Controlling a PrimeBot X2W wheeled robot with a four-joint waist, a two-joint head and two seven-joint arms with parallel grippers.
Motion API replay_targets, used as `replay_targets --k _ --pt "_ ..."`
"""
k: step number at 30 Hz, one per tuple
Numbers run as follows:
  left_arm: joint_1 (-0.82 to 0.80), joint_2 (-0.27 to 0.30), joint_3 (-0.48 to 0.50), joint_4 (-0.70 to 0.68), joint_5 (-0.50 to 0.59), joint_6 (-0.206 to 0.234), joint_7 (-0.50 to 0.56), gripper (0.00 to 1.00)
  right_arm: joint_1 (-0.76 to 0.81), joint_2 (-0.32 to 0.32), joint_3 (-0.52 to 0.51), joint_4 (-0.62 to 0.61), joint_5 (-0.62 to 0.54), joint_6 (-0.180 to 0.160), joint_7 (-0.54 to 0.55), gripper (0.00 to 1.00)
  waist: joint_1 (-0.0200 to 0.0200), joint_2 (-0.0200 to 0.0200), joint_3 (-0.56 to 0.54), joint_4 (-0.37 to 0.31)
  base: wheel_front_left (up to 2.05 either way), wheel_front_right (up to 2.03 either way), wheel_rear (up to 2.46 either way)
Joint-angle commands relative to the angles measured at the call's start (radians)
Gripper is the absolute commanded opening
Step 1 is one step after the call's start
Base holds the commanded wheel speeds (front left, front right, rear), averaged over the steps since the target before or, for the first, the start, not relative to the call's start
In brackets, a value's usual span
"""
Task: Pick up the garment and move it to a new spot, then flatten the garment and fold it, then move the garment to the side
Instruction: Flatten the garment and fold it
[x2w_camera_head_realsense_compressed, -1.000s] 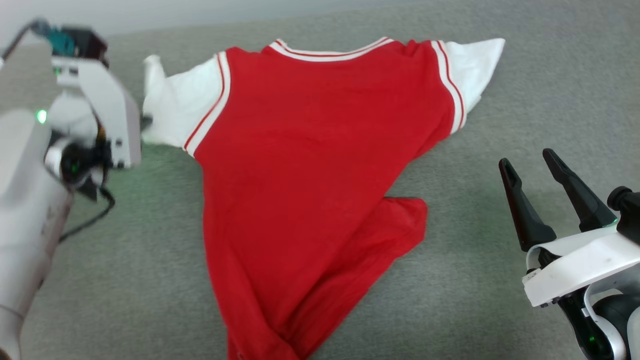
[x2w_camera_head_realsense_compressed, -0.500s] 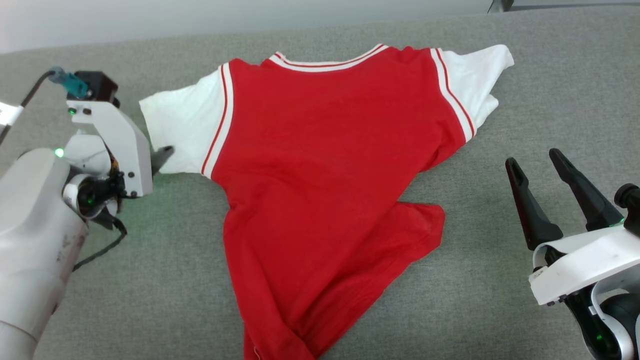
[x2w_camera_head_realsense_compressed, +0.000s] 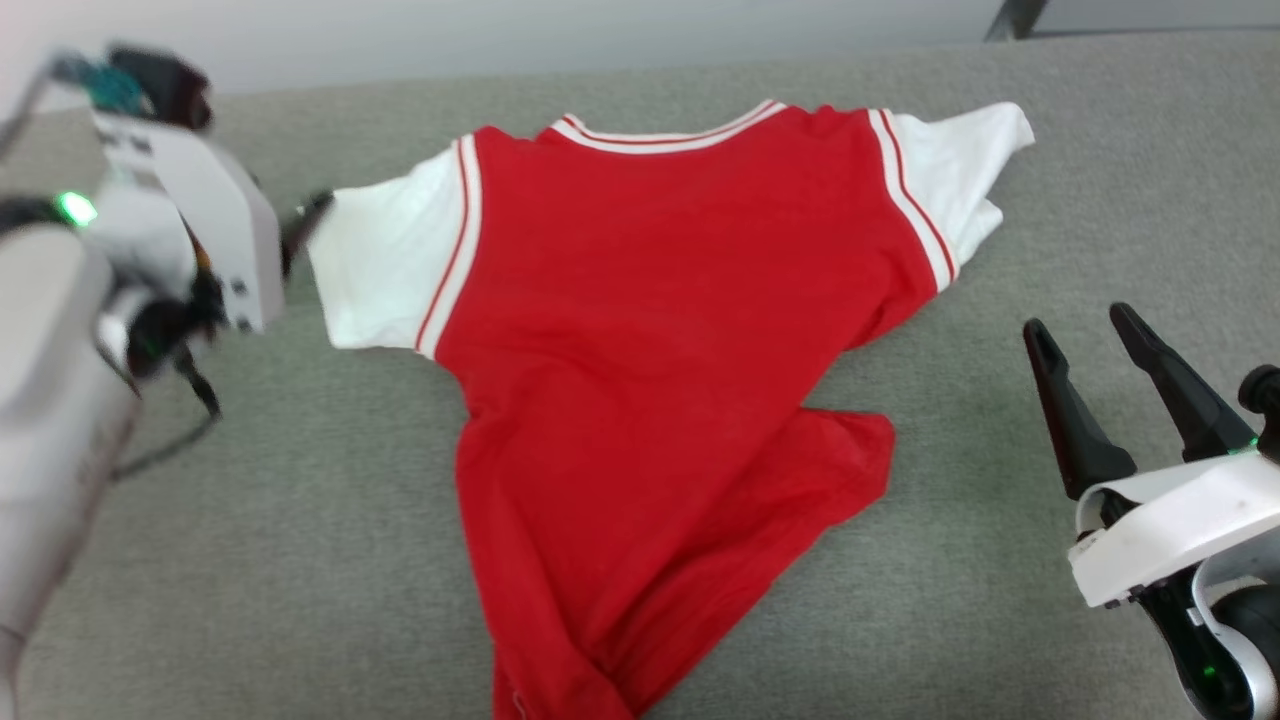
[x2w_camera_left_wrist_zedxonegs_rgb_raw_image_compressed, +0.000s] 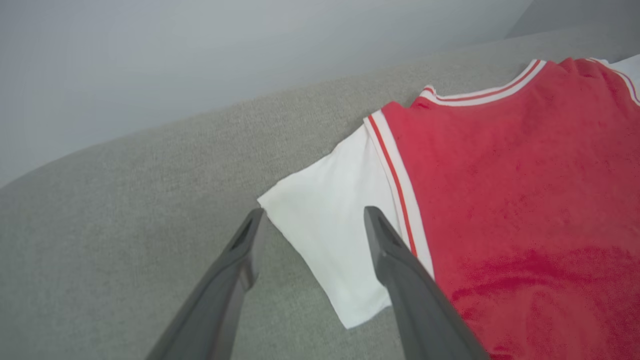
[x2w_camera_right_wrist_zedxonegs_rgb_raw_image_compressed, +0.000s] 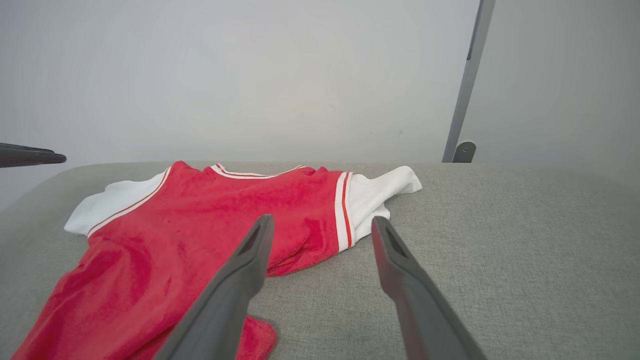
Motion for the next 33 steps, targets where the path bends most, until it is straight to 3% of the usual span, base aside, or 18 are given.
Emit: replay_targets --k 1,7,12,24,33 --pt "-0.023 0.0 -0.001 0.008 0.012 0.001 0.001 1.0 -0.012 -0.001 0.008 -0.006 -0.003 -0.001 -0.002 1.0 0.0 0.0 0.041 -0.041 0.0 0.0 0.0" --pt "-0.144 0.02 -0.036 0.07 0.04 0.001 0.047 1.0 -0.034 0.014 0.038 -0.027 -0.004 -0.001 -0.021 1.0 0.0 0.0 0.105 -0.119 0.0 0.0 0.0" --pt "-0.184 0.077 -0.094 0.099 0.018 0.001 0.132 1.0 -0.044 0.027 0.073 -0.03 -0.003 -0.001 -0.039 1.0 0.0 0.0 0.142 -0.177 0.0 0.0 0.0" --pt "-0.197 0.193 -0.182 0.094 -0.036 0.001 0.189 1.0 -0.056 0.022 0.095 -0.049 -0.001 -0.001 -0.05 1.0 0.0 0.0 0.208 -0.237 0.0 0.0 0.0" --pt "-0.158 0.16 -0.221 0.078 -0.196 -0.002 0.376 1.0 -0.072 0.027 0.082 -0.051 -0.007 -0.001 -0.045 1.0 0.0 0.0 0.225 -0.219 0.0 0.0 0.0"
